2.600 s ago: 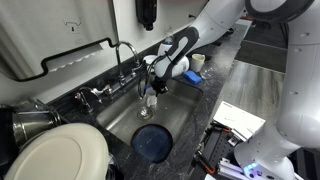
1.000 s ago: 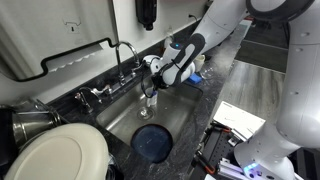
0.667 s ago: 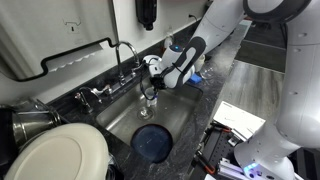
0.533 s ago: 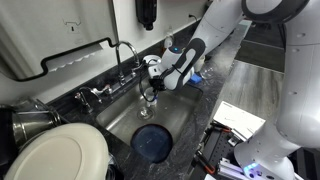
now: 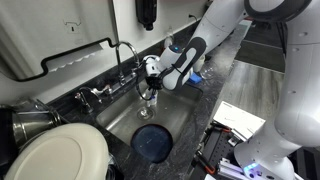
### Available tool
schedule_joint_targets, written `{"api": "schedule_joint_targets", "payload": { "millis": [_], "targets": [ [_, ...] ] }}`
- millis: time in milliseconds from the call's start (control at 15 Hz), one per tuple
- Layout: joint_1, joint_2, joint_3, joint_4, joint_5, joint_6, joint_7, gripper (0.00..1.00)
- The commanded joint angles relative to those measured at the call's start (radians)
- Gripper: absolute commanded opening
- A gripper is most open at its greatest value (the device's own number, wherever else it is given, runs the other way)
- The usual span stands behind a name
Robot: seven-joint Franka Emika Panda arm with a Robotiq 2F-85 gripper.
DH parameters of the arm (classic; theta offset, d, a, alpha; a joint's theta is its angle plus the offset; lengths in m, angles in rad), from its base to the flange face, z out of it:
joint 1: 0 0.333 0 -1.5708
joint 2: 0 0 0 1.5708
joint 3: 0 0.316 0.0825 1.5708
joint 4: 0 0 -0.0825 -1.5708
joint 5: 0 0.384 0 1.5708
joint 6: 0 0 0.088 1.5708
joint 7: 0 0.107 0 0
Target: Put the cup in the sink upright, then move it backwards
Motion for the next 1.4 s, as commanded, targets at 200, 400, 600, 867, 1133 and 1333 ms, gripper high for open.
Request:
{"api": "schedule_joint_targets", "payload": {
  "millis": [200, 400, 600, 867, 1133, 1333],
  "targets": [
    [0.093, -0.058, -0.193, -0.005, -0.095, 0.019, 0.096, 0.0],
    [0.146, -0.05, -0.279, 0.006, -0.127, -0.01, 0.125, 0.0],
    [0.159, -0.033, -0.284, 0.011, -0.143, -0.034, 0.15, 0.0],
    [0.167, -0.012, -0.256, 0.016, -0.149, -0.073, 0.169, 0.0],
    [0.187, 0.002, -0.254, 0.016, -0.154, -0.089, 0.182, 0.0],
    [0.183, 0.009, -0.234, 0.012, -0.152, -0.085, 0.182, 0.0]
  ]
}}
